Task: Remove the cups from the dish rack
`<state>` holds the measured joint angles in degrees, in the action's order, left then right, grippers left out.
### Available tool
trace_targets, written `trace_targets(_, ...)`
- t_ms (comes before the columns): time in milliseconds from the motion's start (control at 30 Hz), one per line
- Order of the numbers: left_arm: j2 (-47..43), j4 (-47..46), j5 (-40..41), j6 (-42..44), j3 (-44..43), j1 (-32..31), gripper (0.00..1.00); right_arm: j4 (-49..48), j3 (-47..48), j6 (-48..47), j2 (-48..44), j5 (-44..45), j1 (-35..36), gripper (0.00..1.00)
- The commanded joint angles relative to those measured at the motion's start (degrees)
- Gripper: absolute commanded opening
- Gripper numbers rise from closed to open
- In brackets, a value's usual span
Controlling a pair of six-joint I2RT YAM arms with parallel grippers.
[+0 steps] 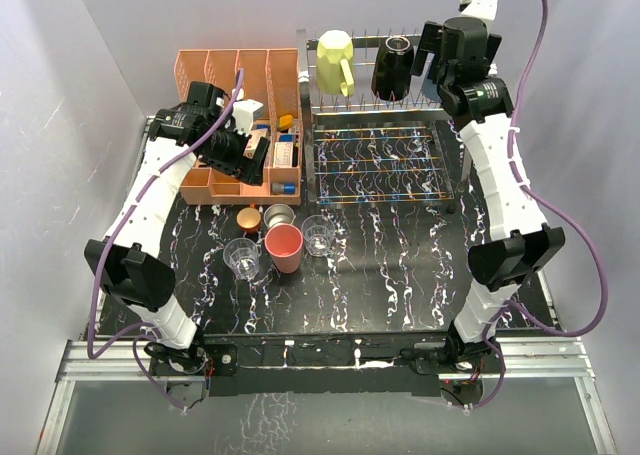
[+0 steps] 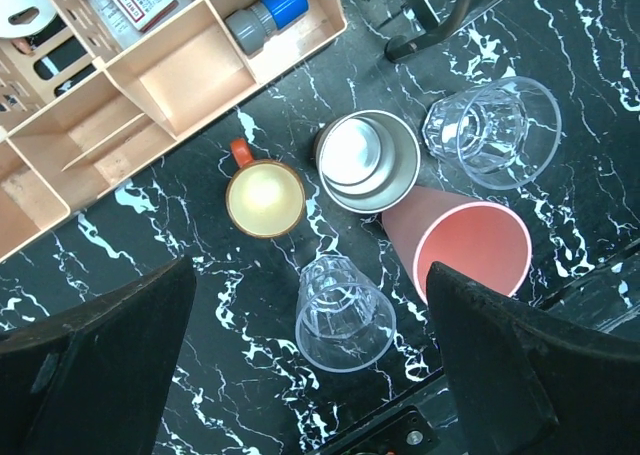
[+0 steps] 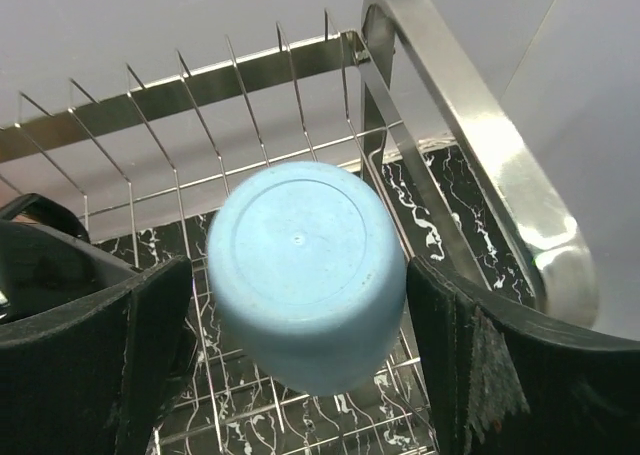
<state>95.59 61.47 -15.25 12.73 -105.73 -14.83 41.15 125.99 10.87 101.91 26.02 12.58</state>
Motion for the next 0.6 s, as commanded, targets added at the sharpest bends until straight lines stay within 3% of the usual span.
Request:
trace_targets(0,-3.7,-0.6,-4.3,-0.8,-0.2,0.1,0.97,-4.5,-0.4,0.4,-0.2,1.4,-0.4,0.88)
trace_targets(67,-4.3,-1.0,-5.1,-0.7,0.1,0.1,0.97,-5.3,-1.4,0.6,-0.6,1.7,-0.4,0.83)
trace_targets(233,-4.8,-0.7,-7.7,-0.3,0.5,0.1,0.97,-7.4,-2.9,1.2,-3.2,0.8,-0.5,0.59)
trace_targets(433,-9.1,-4.9,-16.1,1.7,4.3,0.0,0.97,-7.3,-2.6,2.3,-6.8,-0.6,-0.5,0.45)
trace_targets(567,-11.3,-7.3,-19.9,3.8,5.1,0.0,0.97,-6.9,-4.4,3.2,-11.5,-1.2,-0.4,0.41)
